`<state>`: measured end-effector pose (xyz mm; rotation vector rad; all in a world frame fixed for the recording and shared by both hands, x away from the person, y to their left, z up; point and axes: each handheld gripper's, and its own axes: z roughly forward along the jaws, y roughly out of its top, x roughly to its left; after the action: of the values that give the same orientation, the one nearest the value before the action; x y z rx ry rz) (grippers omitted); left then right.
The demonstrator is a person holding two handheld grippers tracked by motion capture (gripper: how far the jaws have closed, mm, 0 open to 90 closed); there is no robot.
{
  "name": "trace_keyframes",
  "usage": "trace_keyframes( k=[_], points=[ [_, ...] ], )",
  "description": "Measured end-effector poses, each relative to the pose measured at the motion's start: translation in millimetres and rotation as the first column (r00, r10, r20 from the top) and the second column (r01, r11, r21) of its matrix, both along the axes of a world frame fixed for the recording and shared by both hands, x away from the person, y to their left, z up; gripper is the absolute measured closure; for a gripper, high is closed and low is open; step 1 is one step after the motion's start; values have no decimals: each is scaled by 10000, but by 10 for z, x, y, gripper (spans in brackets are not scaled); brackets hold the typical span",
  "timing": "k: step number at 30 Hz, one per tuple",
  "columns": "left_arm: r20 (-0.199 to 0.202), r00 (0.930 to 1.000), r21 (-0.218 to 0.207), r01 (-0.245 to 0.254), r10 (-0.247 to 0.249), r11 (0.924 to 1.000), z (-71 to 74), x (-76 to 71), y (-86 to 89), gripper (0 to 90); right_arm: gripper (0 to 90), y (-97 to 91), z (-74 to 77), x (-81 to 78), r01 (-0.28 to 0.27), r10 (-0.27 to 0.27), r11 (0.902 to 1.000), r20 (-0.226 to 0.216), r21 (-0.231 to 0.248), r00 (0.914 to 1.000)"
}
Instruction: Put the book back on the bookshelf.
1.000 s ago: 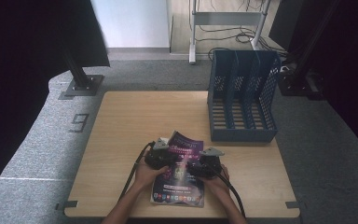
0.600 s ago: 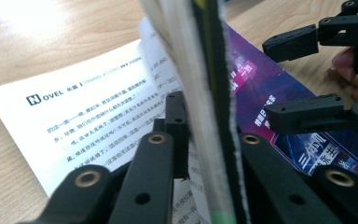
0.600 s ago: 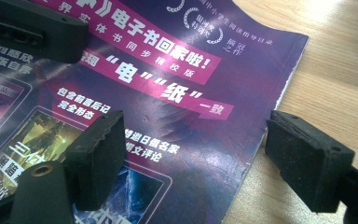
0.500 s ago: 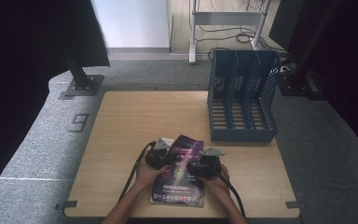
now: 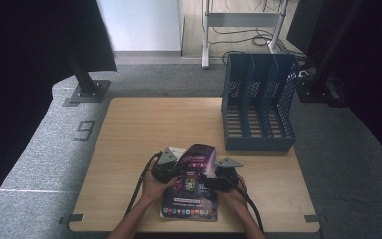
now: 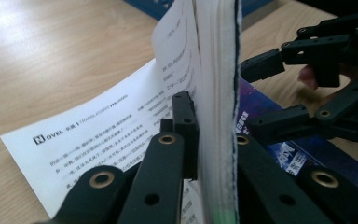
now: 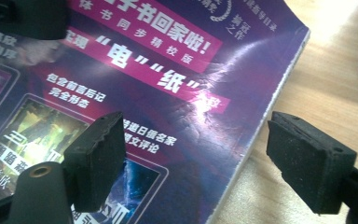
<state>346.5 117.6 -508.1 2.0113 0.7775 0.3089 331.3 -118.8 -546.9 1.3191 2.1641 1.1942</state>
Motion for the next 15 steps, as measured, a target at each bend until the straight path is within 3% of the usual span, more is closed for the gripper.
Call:
trace_keyframes(
  k=[7,15],
  points=[
    [26,9999,-36,129,-129,9999,74,-35,39,885,197,-34,36,-12,-2,1,9997,47,253,10000],
    [334,9991,-129,274,-270,9995,165,-88,52,885,200,-45,62,-20,-196,192,9989,87,424,9998]
  ],
)
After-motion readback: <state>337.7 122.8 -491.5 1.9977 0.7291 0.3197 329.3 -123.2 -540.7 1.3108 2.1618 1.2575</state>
